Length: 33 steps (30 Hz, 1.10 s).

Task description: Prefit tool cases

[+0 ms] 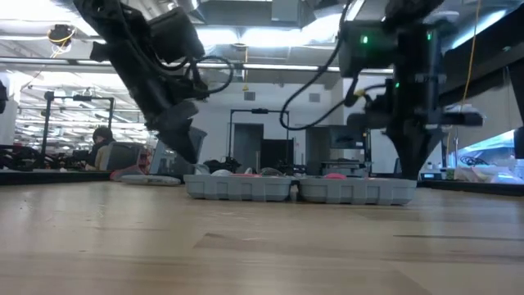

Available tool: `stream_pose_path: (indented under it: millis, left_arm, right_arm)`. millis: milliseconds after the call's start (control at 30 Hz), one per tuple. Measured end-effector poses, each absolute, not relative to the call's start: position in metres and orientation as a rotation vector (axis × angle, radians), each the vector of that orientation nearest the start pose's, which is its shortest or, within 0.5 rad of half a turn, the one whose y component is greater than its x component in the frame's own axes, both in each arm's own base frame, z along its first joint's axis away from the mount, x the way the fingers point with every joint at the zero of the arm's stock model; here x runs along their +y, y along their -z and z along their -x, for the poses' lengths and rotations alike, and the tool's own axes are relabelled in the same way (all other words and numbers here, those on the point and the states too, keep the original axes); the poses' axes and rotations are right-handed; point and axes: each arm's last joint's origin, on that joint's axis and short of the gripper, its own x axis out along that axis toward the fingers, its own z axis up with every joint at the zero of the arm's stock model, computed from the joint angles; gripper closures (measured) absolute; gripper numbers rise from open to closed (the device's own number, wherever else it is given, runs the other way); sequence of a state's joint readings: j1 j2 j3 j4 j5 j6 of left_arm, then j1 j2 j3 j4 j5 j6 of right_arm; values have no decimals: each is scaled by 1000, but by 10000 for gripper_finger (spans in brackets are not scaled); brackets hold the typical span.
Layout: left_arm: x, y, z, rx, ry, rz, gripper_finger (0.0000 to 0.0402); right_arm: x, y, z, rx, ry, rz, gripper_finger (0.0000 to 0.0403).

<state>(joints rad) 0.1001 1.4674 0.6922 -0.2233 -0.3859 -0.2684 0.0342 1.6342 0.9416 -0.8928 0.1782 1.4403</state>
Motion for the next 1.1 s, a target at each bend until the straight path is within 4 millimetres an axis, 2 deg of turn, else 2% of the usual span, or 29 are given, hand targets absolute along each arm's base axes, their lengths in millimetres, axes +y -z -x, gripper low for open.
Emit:
stream_pose_path:
  millis: [167, 367, 467, 767, 833, 967, 1100]
  left_arm:
    - [39, -149, -244, 1081, -589, 104, 401]
    - [38, -125, -226, 1081, -666, 248, 401]
    - [34, -120, -221, 1071, -683, 290, 402]
    - [3, -126, -217, 1066, -574, 306, 401]
    - [-4, -124, -214, 1071, -573, 303, 402]
    - [-18, -117, -204, 1052, -617, 356, 402]
    - [-24, -119, -199, 1029, -650, 401, 402]
  right_arm:
    - [-6, -155, -270, 1084, 1129, -1018, 403]
    - [-8, -139, -281, 1106, 1074, -1005, 403]
    - [-8, -132, -285, 1111, 1068, -1008, 403]
    - [-8, -144, -316, 898, 897, -1107, 403]
    - [-8, -141, -323, 862, 863, -1131, 403]
    - [-6, -129, -333, 888, 803, -1179, 403]
    - [-1, -125, -343, 919, 780, -1173, 403]
